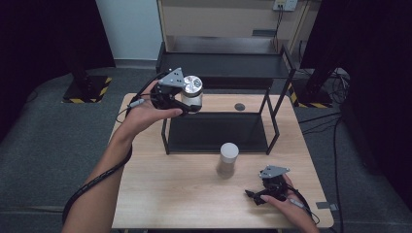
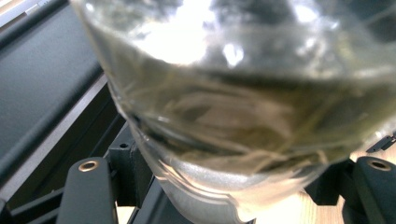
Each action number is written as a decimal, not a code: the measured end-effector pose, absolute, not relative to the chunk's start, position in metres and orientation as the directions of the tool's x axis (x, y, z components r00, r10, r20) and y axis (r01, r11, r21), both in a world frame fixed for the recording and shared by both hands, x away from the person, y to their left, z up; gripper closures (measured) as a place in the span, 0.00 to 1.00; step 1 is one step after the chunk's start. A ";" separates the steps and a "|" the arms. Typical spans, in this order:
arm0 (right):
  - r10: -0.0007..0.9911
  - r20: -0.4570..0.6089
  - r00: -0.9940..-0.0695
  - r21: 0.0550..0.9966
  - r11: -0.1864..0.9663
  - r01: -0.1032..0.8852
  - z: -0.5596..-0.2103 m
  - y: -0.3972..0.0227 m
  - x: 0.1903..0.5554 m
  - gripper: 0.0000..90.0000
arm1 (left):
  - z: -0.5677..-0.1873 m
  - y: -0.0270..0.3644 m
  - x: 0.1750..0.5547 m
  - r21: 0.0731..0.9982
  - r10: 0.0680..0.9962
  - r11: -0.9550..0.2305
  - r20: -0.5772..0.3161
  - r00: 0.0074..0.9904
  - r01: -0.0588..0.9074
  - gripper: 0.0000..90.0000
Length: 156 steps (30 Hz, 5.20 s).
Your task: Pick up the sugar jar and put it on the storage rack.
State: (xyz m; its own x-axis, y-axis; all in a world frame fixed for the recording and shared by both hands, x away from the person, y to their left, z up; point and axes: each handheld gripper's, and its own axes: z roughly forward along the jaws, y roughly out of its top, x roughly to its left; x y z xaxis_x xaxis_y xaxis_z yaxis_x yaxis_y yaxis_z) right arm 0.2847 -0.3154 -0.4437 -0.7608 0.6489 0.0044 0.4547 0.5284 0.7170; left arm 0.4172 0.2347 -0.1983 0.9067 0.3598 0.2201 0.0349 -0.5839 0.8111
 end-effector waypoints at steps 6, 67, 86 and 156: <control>0.649 0.005 -0.761 0.717 0.528 0.455 -0.444 -0.315 0.285 0.01 | -0.185 0.235 0.416 0.813 0.357 -0.582 0.226 0.906 0.027 0.34; 0.647 0.004 -0.762 0.718 0.528 0.452 -0.444 -0.316 0.285 0.01 | -0.127 0.166 0.440 0.823 0.668 -0.519 0.224 0.710 0.229 0.34; 0.644 0.005 -0.765 0.718 0.530 0.452 -0.444 -0.317 0.286 0.01 | -0.133 0.143 0.462 0.814 0.698 -0.511 0.205 0.686 0.276 0.34; 0.642 0.005 -0.767 0.717 0.532 0.450 -0.444 -0.317 0.286 0.01 | -0.168 0.150 0.368 0.863 0.756 -0.416 0.153 0.636 0.287 0.07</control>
